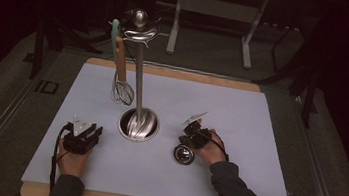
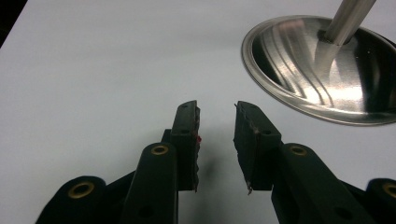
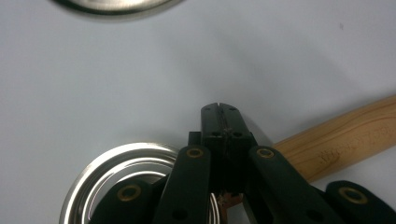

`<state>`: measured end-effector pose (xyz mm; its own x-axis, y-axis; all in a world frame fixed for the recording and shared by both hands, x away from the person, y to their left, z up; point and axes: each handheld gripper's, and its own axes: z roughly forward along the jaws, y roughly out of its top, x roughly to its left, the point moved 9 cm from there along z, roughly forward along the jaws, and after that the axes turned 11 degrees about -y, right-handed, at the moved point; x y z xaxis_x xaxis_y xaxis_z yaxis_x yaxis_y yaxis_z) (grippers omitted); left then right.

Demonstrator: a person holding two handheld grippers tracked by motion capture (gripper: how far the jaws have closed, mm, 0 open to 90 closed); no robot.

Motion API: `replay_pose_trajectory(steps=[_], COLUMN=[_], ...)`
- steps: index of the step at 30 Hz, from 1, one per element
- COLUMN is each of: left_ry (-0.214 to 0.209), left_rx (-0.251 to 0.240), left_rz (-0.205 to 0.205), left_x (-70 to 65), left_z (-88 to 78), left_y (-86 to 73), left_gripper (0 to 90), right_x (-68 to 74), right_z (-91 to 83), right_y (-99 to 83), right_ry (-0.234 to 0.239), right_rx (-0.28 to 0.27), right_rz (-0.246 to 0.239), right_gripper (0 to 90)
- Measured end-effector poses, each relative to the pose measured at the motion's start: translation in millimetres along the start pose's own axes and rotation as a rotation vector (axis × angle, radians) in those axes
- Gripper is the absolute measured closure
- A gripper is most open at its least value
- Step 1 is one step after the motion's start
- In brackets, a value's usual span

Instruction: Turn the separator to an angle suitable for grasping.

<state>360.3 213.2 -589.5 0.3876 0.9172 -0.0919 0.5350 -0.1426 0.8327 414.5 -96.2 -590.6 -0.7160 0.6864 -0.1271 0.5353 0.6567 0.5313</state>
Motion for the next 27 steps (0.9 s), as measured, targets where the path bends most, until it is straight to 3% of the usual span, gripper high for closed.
replay_pose_trajectory(steps=[6, 19, 24, 27], left_ry=[0.002, 0.002, 0.003, 0.004], left_rx=[0.001, -0.002, 0.000, 0.000], left_rz=[0.001, -0.003, -0.002, -0.002], left_x=[0.2, 0.4, 0.4, 0.4], left_z=[0.1, -0.1, -0.1, -0.1], left_y=[0.0, 0.1, 0.1, 0.0], left_gripper=[70.0, 69.9, 69.8, 69.6], right_x=[-3.2, -10.9, -13.1, -17.0], right_z=[-11.3, -32.4, -38.6, -43.1], right_y=[-16.4, -48.8, -48.0, -42.2], right_ry=[-0.002, -0.009, 0.017, 0.000], right_rx=[0.040, 0.098, 0.060, 0.021], right_rz=[-0.058, -0.121, -0.096, -0.070], right_gripper=[89.8, 86.9, 74.2, 61.4])
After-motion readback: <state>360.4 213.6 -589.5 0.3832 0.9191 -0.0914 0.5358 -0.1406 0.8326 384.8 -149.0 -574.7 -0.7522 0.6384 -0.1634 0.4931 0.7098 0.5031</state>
